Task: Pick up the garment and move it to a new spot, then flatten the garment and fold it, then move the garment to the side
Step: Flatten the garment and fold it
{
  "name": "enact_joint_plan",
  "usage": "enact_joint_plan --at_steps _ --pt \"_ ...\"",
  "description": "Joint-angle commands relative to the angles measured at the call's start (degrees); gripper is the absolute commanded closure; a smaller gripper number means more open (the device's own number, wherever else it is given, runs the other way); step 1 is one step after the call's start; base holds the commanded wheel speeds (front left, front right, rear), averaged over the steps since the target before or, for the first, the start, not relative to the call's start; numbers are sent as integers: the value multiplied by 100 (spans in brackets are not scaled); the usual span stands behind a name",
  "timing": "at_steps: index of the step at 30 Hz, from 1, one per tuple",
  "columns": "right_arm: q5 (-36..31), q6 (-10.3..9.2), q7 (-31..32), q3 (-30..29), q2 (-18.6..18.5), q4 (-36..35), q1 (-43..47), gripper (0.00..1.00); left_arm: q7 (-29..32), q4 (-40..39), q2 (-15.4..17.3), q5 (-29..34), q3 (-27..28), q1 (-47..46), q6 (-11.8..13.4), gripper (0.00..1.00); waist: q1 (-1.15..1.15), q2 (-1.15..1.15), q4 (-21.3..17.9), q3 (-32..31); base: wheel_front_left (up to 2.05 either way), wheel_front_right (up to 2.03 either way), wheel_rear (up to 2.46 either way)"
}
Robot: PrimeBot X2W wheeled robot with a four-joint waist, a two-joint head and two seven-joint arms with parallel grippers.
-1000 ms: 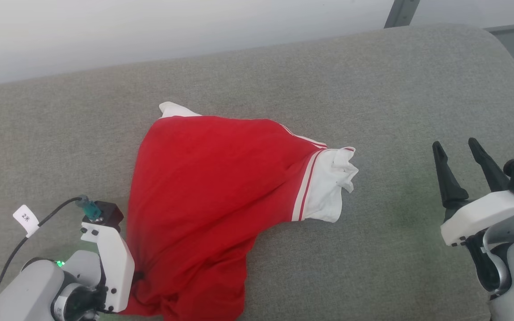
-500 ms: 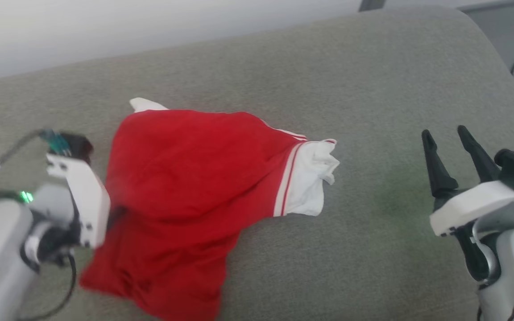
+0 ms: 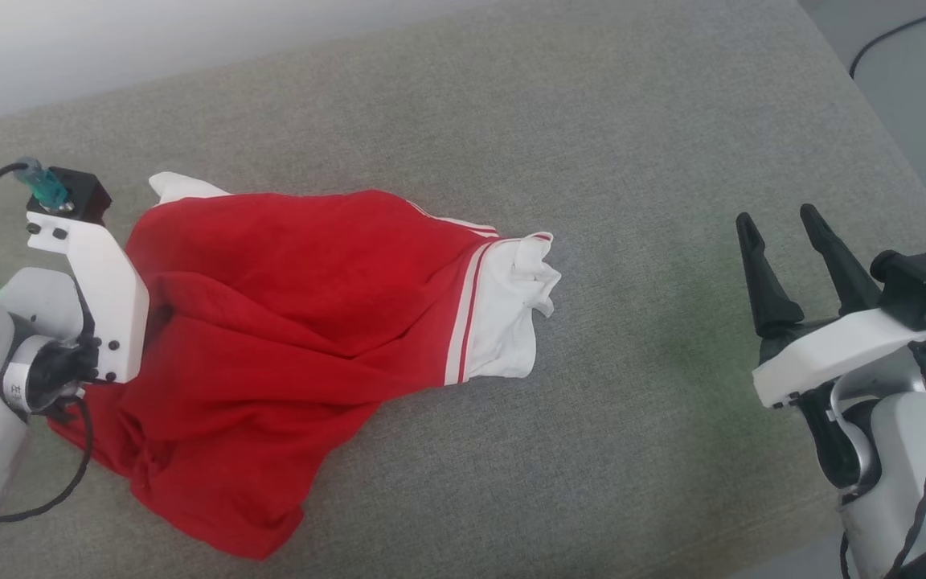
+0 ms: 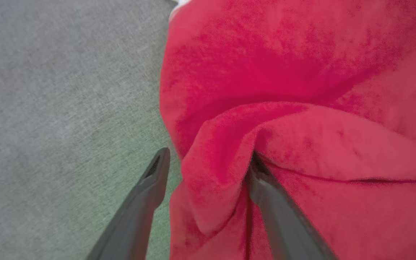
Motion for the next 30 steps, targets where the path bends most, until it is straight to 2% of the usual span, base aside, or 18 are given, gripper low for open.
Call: enact_joint_plan --at_steps 1,4,5,6,11,20,23,30 --pt "36 -3 -42 19 -16 25 -61 0 13 86 -21 88 -36 -79 -25 0 0 0 -16 19 0 0 0" --pt "50 -2 -72 23 -33 64 -72 0 116 363 -129 25 -142 -56 -72 0 0 0 -23 48 0 0 0" --pt "44 -3 -65 24 -34 73 -82 0 144 438 -173 -28 -161 -49 -116 64 0 0 -21 59 0 0 0" --pt "43 -2 -72 24 -31 78 -92 0 136 515 -235 -91 -132 -61 -84 100 0 0 -18 67 0 0 0" --pt "30 -3 -99 -11 -54 107 -110 0 207 531 -452 -189 -104 -247 -37 100 0 0 42 70 0 0 0" --pt "-57 -3 -27 -117 -64 78 -19 0 591 -571 -1152 -661 -301 -224 -193 100 0 0 148 -80 0 0 0" --pt "-70 -3 -17 -89 -37 60 -20 0 725 -928 -1248 -658 -522 -59 -276 100 0 0 127 -94 0 0 0" --pt "-41 -3 -20 19 14 85 -24 0 843 -1153 -1369 -581 -996 488 -329 100 0 0 50 -101 0 0 0"
